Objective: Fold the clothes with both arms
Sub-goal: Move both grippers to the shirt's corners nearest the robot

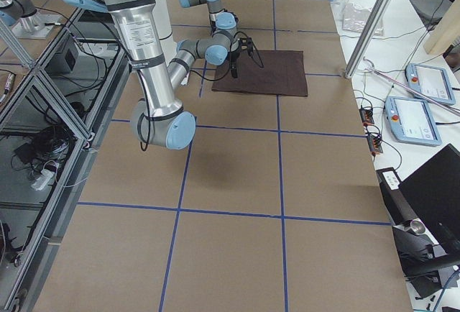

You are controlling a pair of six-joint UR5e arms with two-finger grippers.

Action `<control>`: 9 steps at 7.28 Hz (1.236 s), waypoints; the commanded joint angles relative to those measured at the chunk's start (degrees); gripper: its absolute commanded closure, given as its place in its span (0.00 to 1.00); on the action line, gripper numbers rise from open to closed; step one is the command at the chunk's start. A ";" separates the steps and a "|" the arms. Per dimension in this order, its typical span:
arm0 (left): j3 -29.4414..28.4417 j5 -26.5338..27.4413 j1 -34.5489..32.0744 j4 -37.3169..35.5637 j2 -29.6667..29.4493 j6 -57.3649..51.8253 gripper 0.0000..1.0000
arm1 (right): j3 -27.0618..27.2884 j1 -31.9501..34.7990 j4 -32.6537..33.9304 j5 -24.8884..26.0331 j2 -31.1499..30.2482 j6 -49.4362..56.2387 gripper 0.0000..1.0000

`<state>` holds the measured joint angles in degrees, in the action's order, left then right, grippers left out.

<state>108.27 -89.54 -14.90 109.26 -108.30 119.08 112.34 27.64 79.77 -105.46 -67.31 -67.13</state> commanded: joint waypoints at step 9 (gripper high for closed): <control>2.02 -0.37 -0.13 -0.45 -0.07 -0.96 1.00 | -0.01 1.01 0.21 -1.77 -0.02 -1.78 0.00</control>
<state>108.93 -89.83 -14.94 109.08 -108.53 118.44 112.32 28.64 79.91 -107.21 -67.25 -68.79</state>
